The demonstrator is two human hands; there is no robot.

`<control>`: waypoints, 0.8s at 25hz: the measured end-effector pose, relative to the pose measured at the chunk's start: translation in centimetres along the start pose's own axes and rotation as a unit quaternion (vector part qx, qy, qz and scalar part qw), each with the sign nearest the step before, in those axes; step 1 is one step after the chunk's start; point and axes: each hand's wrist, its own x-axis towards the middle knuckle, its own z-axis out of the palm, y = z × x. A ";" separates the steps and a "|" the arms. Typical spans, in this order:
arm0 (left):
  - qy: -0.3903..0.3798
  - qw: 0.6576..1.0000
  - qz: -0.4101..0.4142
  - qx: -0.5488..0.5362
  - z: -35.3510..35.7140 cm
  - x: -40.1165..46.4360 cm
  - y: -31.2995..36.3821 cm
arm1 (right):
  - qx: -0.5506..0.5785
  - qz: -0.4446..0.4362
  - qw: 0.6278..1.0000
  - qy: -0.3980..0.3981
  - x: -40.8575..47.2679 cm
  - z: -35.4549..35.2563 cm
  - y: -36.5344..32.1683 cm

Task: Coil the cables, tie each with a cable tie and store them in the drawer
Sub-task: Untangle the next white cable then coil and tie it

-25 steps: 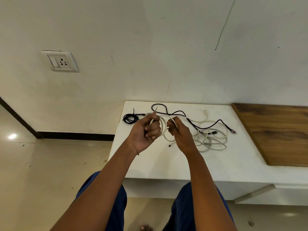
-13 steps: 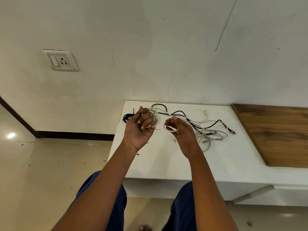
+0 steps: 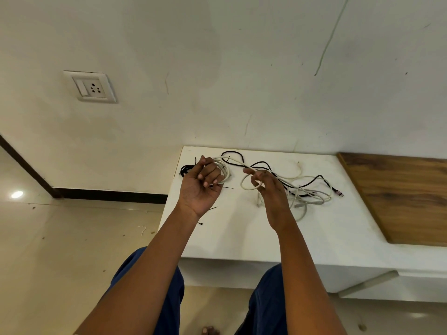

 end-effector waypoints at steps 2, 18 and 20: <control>0.002 1.000 -0.002 -0.001 -0.1 0.0 -0.3 | 0.007 -0.012 1.000 -0.016 -0.2 0.6 0.0; 0.104 0.980 0.164 -0.050 0.3 0.1 3.5 | -0.549 -0.068 0.832 -0.026 -0.4 -0.2 -0.5; 0.171 0.967 0.190 0.015 0.1 0.3 3.1 | -0.552 -0.073 0.829 -0.052 -0.5 0.0 -0.5</control>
